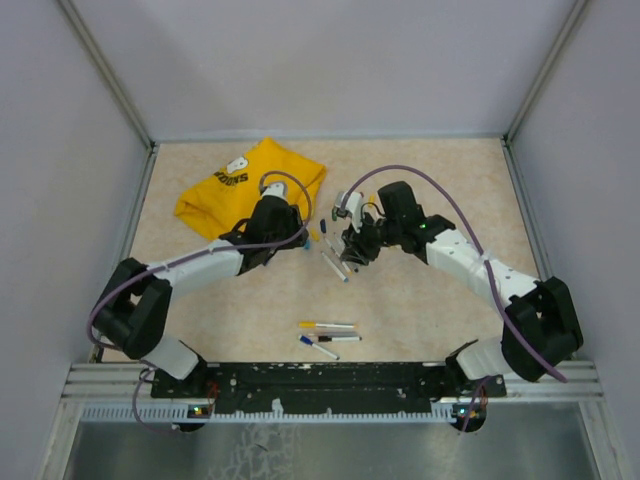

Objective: Open the pen caps
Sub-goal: Place the pen cap at the center of the board, then pick up the pen from the center of the board.

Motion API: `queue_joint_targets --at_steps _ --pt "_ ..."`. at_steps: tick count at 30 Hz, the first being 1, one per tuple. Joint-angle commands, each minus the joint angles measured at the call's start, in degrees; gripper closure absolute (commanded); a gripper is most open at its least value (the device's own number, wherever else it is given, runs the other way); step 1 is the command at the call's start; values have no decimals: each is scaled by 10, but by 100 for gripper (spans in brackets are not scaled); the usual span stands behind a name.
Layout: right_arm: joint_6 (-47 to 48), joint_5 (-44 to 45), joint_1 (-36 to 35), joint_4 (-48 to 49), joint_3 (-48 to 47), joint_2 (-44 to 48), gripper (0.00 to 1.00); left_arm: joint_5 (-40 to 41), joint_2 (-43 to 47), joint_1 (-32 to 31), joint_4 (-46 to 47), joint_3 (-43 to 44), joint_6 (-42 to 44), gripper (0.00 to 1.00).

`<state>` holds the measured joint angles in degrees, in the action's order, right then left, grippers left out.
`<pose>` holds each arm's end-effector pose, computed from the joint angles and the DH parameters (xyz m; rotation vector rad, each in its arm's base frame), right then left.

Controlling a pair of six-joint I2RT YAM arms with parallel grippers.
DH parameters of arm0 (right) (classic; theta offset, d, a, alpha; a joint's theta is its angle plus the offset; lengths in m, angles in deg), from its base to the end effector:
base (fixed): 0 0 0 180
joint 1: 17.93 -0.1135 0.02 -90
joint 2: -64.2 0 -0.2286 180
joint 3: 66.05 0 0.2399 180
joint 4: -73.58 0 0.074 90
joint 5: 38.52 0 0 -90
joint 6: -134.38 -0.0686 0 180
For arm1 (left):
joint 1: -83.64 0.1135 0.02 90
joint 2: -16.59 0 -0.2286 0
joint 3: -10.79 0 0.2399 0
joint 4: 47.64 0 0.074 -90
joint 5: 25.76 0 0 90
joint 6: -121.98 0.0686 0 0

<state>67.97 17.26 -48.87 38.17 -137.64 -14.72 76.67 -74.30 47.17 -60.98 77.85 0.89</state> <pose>0.2461 0.1925 0.2185 -1.3012 1.8627 0.7549 0.2945 -0.1993 0.1600 -0.0158 2.2333 -0.4141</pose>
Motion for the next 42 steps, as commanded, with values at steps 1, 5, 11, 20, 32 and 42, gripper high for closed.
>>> queue_joint_targets --at_steps 1,5,11,20,32,42 --pt "16 -30 5 2 -21 17 60 -43 61 2 56 -50 52 45" --pt "32 -59 5 -7 -22 20 60 -49 115 2 105 -111 74 37" --pt "56 -91 6 -21 -22 24 60 -53 175 3 151 -167 107 28" --pt "103 -162 5 -34 -4 36 60 -37 273 5 227 -255 149 12" --pt "284 -225 -21 -99 39 54 55 47 321 7 298 -328 176 0" --pt "306 -129 -97 -80 58 30 54 22 312 29 310 -337 164 0"
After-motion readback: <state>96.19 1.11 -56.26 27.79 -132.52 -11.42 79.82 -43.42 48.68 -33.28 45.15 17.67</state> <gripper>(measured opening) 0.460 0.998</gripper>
